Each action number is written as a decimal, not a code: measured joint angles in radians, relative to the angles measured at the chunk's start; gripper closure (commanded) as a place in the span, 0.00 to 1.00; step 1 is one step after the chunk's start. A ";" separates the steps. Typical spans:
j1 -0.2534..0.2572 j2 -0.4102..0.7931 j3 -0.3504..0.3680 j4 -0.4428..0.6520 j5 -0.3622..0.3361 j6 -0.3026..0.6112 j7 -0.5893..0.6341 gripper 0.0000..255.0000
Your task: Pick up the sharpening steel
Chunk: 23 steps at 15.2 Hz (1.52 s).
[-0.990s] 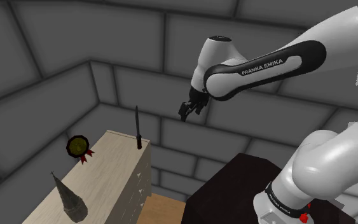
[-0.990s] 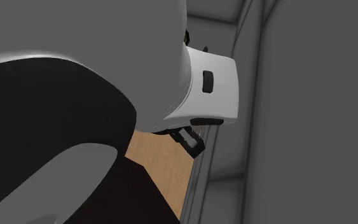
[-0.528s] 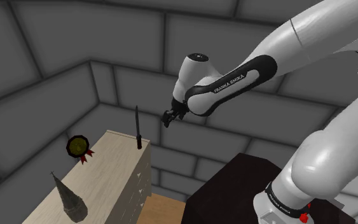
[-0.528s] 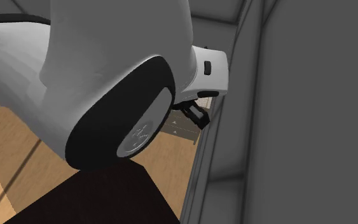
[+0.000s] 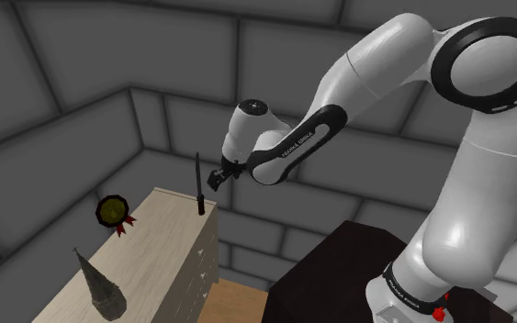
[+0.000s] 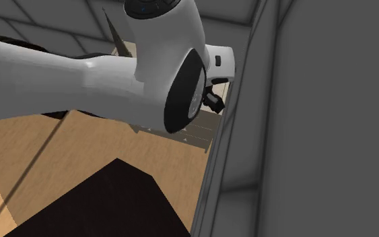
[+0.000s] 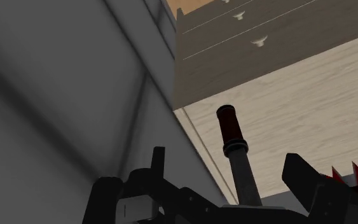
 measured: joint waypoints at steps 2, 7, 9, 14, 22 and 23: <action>0.030 0.075 -0.031 0.065 -0.070 0.023 0.053 0.00; 0.153 0.273 -0.133 0.241 -0.219 0.083 0.197 0.00; 0.174 0.328 -0.153 0.302 -0.237 0.090 0.210 0.00; 0.211 0.397 -0.196 0.336 -0.272 0.132 0.252 0.00; 0.230 0.431 -0.218 0.351 -0.287 0.155 0.274 1.00; 0.230 0.431 -0.218 0.351 -0.287 0.155 0.274 1.00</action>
